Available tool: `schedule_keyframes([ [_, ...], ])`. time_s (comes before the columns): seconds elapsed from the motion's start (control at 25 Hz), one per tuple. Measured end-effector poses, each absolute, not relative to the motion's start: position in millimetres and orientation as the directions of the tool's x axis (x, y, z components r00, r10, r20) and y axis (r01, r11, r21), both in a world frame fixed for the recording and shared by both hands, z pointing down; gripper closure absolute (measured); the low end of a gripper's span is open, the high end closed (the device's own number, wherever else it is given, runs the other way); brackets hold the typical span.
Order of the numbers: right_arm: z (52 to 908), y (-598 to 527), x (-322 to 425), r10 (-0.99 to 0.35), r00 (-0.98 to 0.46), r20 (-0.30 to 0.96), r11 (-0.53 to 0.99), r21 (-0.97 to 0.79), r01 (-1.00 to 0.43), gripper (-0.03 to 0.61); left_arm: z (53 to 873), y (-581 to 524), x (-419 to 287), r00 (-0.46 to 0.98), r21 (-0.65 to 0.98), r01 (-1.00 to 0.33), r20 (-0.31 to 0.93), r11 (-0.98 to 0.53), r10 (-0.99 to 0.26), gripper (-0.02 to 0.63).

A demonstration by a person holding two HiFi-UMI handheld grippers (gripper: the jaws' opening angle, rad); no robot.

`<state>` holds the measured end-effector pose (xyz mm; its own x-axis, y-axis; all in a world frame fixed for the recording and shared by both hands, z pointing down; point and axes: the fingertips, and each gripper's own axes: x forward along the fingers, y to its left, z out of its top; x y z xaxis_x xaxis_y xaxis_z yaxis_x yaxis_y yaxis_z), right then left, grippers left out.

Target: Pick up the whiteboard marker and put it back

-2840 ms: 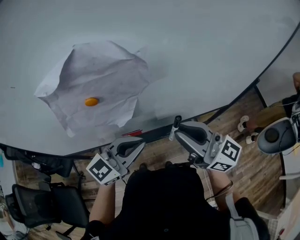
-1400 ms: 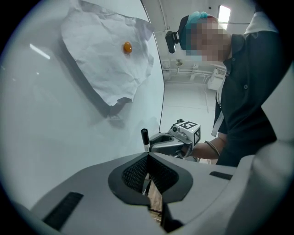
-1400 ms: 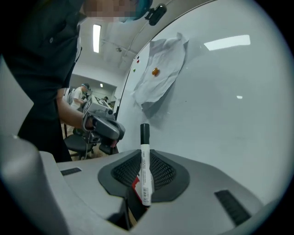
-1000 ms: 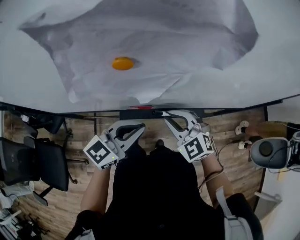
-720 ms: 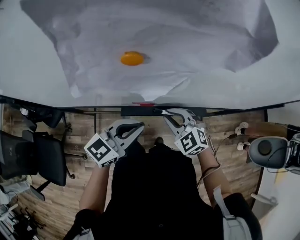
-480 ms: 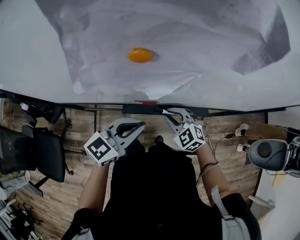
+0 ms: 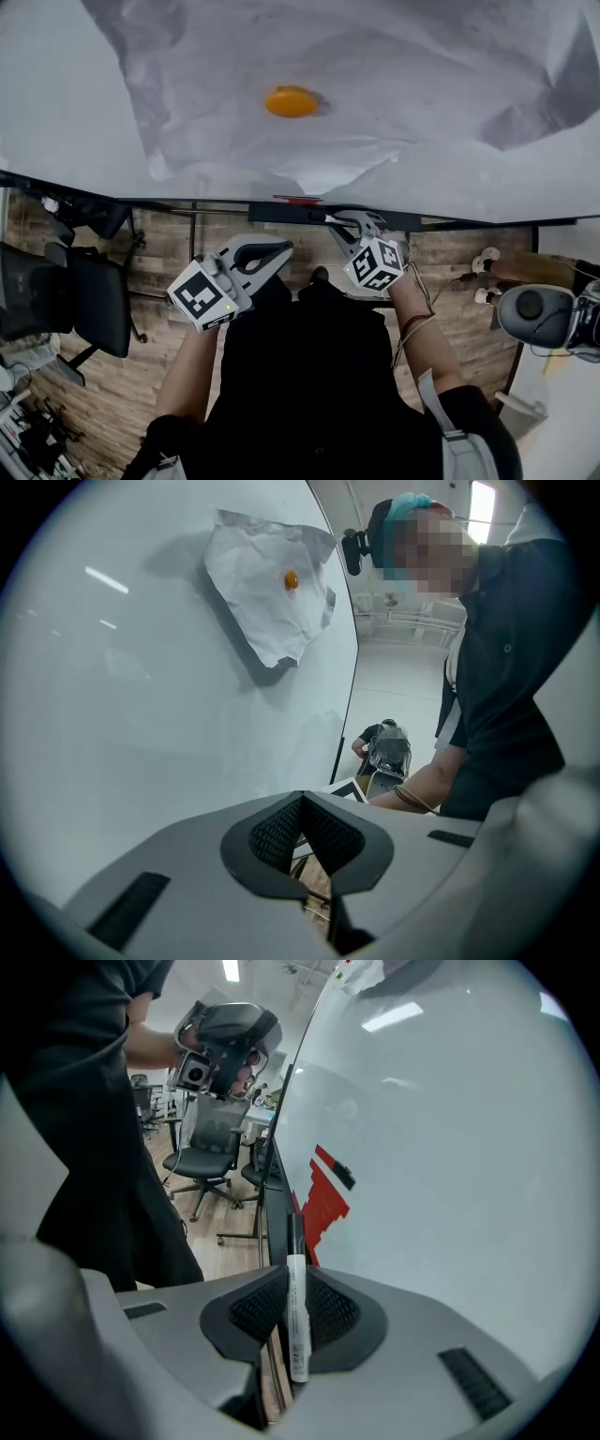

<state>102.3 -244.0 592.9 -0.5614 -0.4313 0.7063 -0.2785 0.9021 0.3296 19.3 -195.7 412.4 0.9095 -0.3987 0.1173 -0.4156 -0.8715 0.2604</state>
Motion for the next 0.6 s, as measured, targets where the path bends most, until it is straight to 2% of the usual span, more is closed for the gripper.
schedule_keyframes([
  [0.6,609.5,-245.6,98.1,-0.39,-0.559,0.732,0.92,0.295,-0.257,0.508,414.3,-194.0,18.9,0.909,0.255,-0.417,0.122,-0.872,-0.399,0.601],
])
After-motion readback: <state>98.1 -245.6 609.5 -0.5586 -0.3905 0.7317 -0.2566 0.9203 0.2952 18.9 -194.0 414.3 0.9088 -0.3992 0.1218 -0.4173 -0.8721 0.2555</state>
